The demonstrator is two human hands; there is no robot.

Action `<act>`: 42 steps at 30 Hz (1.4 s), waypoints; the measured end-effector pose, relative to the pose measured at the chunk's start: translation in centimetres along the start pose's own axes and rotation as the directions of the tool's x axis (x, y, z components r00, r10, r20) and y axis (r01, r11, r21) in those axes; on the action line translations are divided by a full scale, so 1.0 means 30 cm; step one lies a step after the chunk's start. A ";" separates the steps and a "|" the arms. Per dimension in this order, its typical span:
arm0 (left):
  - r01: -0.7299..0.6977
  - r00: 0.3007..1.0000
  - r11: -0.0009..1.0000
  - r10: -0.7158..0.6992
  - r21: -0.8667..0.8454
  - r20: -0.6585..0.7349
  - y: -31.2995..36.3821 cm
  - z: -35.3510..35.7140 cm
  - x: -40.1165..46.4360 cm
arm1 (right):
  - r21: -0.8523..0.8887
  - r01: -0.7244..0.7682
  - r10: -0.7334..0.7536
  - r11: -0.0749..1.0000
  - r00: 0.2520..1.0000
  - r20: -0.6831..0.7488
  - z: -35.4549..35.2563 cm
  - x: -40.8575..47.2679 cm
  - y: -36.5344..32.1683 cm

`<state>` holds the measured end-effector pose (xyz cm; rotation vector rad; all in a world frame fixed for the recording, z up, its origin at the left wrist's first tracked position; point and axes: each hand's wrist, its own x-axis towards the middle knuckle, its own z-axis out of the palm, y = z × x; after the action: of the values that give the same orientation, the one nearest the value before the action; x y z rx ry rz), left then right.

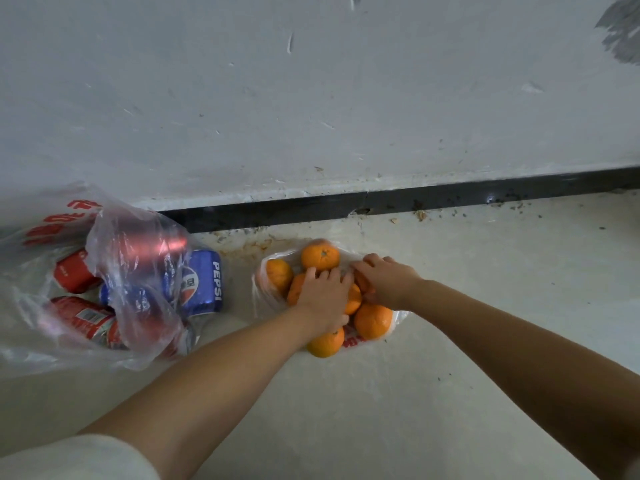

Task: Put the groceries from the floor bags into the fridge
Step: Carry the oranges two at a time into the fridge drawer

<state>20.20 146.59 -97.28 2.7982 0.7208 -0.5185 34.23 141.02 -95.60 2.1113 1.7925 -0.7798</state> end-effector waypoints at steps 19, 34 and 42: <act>0.131 0.991 0.922 -0.133 -0.364 0.018 0.012 -0.751 -0.473 | 0.663 -0.188 0.275 0.725 0.961 -0.028 -0.611 -0.640 -0.180; -0.204 0.979 0.908 0.191 -0.366 -0.073 0.300 -1.871 -1.070 | 0.931 -0.266 0.743 0.251 0.669 -0.009 -1.344 -1.726 -0.432; -0.578 0.814 0.797 0.577 -0.174 -0.057 0.671 -2.170 -1.315 | 0.931 -0.337 0.923 0.143 0.385 -0.003 -1.371 -2.337 -0.630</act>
<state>16.36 130.71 -20.26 2.6406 -0.1124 -0.3071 18.80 108.36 -20.37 3.7199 0.0299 -0.7433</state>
